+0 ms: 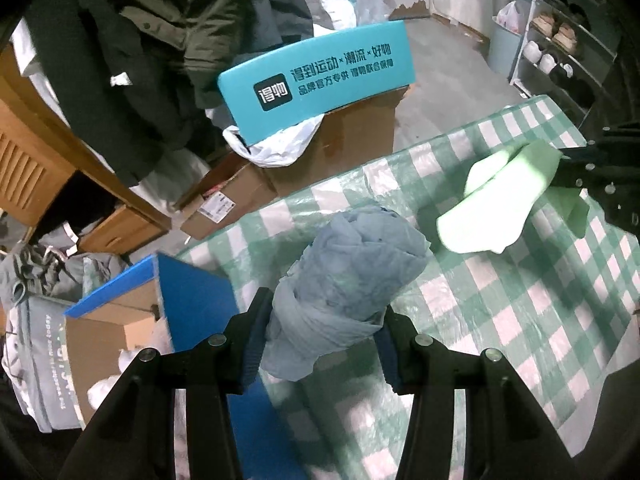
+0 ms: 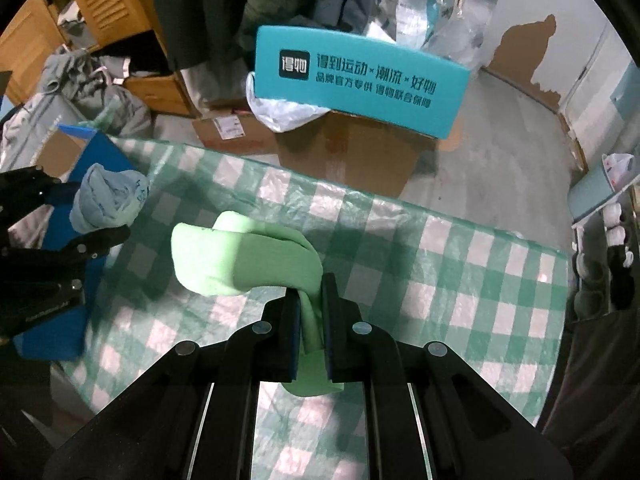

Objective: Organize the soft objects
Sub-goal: 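Carry the white sock and the green cloth over the box with both tools, then open the left tool over the box while the right tool releases the green cloth inside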

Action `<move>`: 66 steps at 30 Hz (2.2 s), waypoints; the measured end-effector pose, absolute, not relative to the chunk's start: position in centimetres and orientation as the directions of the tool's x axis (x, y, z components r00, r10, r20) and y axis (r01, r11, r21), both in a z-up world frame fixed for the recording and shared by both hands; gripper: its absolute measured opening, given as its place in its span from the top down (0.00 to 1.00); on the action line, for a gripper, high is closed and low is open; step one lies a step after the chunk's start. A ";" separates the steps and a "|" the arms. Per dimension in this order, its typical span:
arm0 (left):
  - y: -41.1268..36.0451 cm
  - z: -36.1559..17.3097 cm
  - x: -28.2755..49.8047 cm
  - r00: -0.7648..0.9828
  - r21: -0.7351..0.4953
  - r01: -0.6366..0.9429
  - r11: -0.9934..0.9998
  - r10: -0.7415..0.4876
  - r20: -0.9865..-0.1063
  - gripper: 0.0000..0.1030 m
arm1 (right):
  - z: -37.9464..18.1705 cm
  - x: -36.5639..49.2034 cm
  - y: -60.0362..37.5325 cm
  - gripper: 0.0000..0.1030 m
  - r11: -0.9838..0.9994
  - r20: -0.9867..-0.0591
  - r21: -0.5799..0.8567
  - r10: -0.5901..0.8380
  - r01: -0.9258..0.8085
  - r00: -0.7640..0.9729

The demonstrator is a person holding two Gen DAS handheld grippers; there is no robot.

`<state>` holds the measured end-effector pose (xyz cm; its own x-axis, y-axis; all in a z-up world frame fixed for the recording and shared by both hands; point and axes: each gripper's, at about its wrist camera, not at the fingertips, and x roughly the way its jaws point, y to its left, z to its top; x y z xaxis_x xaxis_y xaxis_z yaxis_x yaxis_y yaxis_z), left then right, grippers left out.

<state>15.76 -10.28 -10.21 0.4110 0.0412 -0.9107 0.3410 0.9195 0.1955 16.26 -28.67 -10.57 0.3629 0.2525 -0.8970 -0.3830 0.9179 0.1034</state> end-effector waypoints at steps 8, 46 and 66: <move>-8.9 -7.3 12.8 0.438 0.201 0.335 0.920 0.037 -0.898 0.52 | -8.4 13.8 -28.9 0.92 0.918 -0.881 0.138 0.286 -0.371 0.378; 4.2 -3.1 6.2 0.500 0.154 0.147 0.977 0.061 -0.864 0.52 | -1.6 10.5 -15.5 0.92 0.825 -0.837 0.170 0.409 -0.538 0.363; 13.9 -6.9 7.5 0.411 0.156 -0.025 0.987 0.153 -0.899 0.52 | -1.7 12.7 -4.7 0.92 0.788 -0.863 0.153 0.401 -0.596 0.308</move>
